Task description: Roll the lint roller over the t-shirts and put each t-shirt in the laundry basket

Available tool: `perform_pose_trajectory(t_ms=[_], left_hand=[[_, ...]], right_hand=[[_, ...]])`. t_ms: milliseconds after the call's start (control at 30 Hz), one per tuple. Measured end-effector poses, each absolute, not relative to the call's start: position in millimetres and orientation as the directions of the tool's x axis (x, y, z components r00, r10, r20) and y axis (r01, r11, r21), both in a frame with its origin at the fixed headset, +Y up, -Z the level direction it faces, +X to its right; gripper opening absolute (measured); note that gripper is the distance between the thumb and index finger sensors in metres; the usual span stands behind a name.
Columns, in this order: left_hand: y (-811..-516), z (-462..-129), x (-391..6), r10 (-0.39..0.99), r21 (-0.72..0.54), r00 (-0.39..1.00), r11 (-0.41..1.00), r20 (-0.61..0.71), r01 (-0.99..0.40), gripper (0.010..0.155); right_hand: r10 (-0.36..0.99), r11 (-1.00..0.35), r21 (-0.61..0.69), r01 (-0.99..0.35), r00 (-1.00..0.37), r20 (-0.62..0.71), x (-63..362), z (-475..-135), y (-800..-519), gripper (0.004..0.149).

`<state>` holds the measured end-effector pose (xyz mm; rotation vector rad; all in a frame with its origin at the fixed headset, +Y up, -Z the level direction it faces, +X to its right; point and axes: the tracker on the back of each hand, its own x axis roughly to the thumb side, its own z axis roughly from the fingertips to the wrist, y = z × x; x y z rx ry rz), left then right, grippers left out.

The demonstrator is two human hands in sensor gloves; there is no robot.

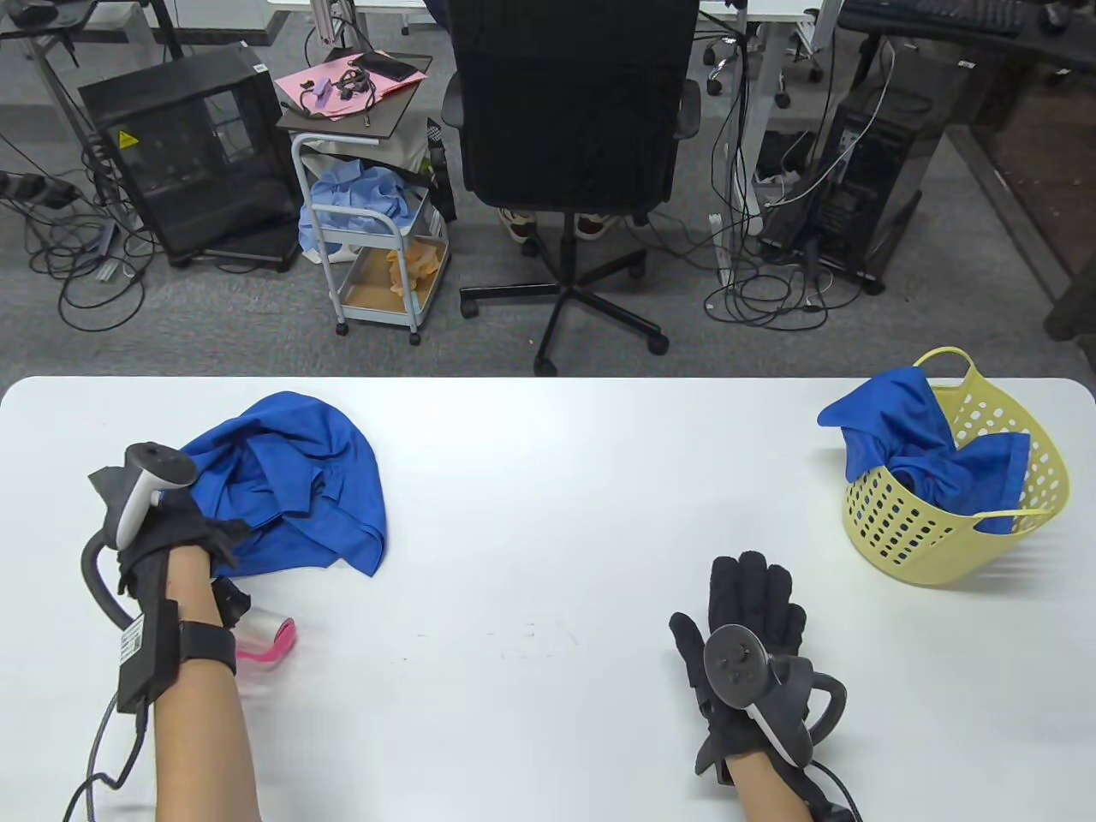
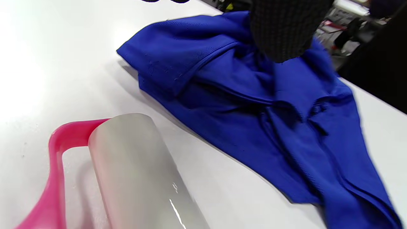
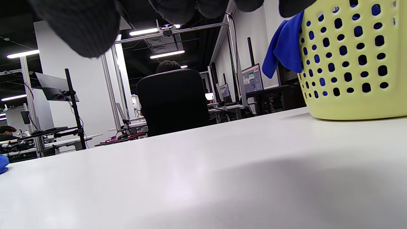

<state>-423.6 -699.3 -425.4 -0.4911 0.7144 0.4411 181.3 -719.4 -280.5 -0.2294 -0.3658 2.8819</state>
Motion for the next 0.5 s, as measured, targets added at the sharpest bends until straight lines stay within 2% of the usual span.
perform_pose_trajectory(t_ms=[200,367,500], left_hand=[[-723.0,-448.4,-435.6,0.134,-0.365,0.665,0.748,-0.735,-0.554,0.093],[-739.4,-454.8,-439.2,0.103,-0.397,0.656,0.722,-0.748,-0.566,0.090],[-751.7,-456.3,-441.2,0.078,-0.419,0.653,0.709,-0.753,-0.568,0.093]], right_hand=[[0.241,-0.949,-0.239,-0.205,-0.961,-0.137,184.9,-282.8,-723.5,0.075],[0.231,-0.953,-0.230,-0.197,-0.964,-0.130,183.0,-283.8,-723.5,0.075],[0.231,-0.954,-0.224,-0.199,-0.965,-0.123,182.0,-284.5,-724.2,0.075]])
